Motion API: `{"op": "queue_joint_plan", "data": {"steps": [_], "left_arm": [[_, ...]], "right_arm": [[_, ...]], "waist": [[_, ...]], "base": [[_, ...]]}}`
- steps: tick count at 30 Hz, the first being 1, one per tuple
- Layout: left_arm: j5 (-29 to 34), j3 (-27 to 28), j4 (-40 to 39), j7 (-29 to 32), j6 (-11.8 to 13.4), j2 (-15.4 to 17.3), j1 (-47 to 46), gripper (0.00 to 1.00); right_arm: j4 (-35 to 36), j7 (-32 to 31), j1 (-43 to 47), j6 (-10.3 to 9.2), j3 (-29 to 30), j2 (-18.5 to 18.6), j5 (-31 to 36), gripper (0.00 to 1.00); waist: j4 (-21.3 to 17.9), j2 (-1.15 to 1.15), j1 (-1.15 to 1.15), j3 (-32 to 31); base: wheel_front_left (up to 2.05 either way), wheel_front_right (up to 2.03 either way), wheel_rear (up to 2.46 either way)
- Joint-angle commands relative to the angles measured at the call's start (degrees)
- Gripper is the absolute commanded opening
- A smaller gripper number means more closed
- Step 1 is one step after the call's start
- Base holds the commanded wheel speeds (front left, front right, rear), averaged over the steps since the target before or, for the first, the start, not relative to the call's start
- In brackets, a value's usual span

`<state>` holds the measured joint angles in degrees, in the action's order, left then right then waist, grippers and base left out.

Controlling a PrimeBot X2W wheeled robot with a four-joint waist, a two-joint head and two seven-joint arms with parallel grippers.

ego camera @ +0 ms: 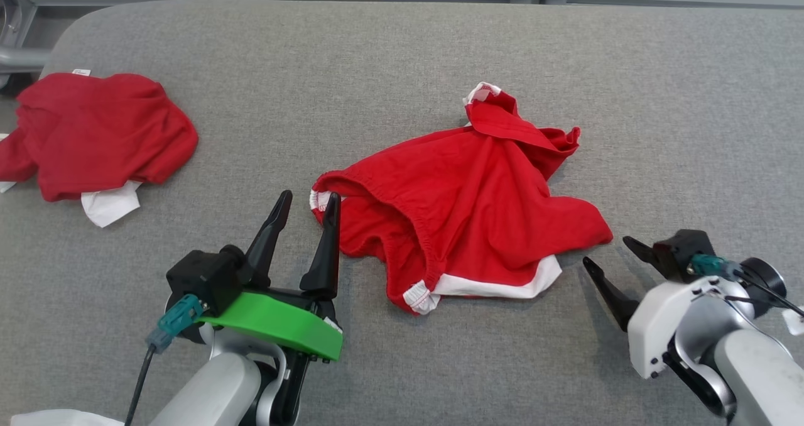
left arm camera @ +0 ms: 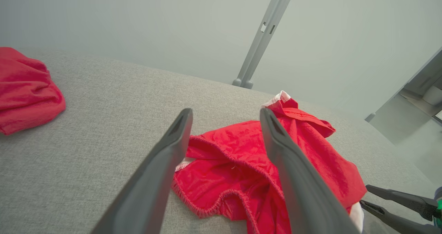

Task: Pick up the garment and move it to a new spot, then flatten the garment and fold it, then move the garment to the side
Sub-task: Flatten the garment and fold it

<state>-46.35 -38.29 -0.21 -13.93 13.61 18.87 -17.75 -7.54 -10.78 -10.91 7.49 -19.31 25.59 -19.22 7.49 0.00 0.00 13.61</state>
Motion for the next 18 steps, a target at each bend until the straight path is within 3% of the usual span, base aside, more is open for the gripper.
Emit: {"op": "queue_joint_plan", "data": {"steps": [1,10,11,15,18], "left_arm": [[0.3,0.0,0.0,0.0,0.0,0.2,-0.9,1.00],[0.2,-0.7,1.0,0.0,-0.6,-0.7,-1.5,1.00],[0.1,-0.7,1.2,0.0,-0.7,-0.7,-1.4,1.00],[-0.2,-0.3,1.7,-0.2,-0.4,-0.5,-0.6,1.00],[-0.4,0.2,1.7,-0.3,0.0,0.0,0.4,1.00]], "right_arm": [[-0.3,0.1,-1.0,0.01,-0.2,-0.3,0.1,1.00],[-12.9,1.7,-10.6,0.01,-9.2,-2.1,-0.1,0.99],[-13.8,1.8,-11.3,0.01,-10.8,-2.2,-1.2,0.00],[-11.4,1.4,-13.7,0.01,-15.5,-0.6,-9.0,0.00],[-2.6,-2.6,-14.7,0.02,-18.6,2.3,-20.9,0.00]], "waist": [[0.2,0.00,0.00,0.1],[2.0,0.00,0.00,0.4],[2.2,0.00,0.00,0.3],[2.3,0.00,0.00,-0.6],[1.1,0.00,0.00,-1.5]], "base": [[0.00,0.00,0.00],[0.00,0.00,0.00],[0.00,0.00,0.00],[0.00,0.00,0.00],[0.00,0.00,0.00]]}}
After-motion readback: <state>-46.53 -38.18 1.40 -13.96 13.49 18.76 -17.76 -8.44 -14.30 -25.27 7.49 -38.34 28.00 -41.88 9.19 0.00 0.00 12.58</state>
